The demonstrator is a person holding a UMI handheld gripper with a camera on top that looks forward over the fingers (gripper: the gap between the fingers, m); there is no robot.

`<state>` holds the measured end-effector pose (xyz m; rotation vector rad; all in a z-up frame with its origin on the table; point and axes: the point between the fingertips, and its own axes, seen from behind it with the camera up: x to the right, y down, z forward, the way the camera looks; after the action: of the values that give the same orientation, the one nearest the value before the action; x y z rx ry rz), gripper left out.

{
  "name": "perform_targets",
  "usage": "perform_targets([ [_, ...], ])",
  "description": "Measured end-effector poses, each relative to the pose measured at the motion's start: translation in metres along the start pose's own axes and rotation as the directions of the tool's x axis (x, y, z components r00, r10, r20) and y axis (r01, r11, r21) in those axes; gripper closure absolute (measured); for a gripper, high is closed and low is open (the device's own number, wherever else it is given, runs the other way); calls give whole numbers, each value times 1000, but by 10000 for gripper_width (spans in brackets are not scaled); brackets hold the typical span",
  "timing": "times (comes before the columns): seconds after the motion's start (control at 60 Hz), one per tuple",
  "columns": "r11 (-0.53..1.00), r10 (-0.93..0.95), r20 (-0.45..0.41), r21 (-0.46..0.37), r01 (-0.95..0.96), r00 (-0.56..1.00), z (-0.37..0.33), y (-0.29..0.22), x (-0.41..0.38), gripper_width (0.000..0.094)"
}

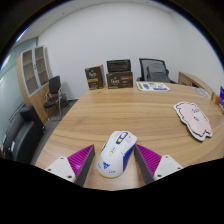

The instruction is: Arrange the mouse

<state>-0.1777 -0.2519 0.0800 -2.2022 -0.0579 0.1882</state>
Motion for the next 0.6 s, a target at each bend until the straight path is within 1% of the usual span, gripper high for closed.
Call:
perform_targets([
  [0.1,999,-32,-15,-6,32,999,4,-3,2,117],
  [0.15,998,-66,-33,-15,66,997,-1,-1,4,158],
  [0.167,997,-78,-42,-18,78,996,0,0,5,185],
  [0.183,996,-93,-57,-20,92,994,26,-9,2,228],
  [0.2,994,-105,-71,-17,104,992,26,-10,5,232],
  [0.217,995,-104,-77,-12,104,992,27,-12,6,360],
  [0.233,996,-94,-74,-11,94,993,26,-12,4,418],
  [0.267,998,-67,-82,1,67,994,26,-13,5,422],
  [0.317,998,-61,-107,-2,61,992,26,-13,8,465],
  [0.333,998,-61,-119,-6,61,991,10,-2,11,479],
  [0.383,998,-30,-141,-52,23,990,19,-1,10,534],
  [0.433,996,-27,-151,-82,15,988,18,1,12,560],
  [0.45,996,-28,-153,-86,15,988,18,1,12,591],
  [0.483,996,-19,-149,-92,5,989,17,3,11,592],
  [0.533,995,18,-121,-92,-29,993,17,2,4,591],
  [0.567,997,39,-113,-68,-47,993,19,-4,3,590],
  [0.6,997,54,-123,-46,-60,991,19,-13,11,591],
])
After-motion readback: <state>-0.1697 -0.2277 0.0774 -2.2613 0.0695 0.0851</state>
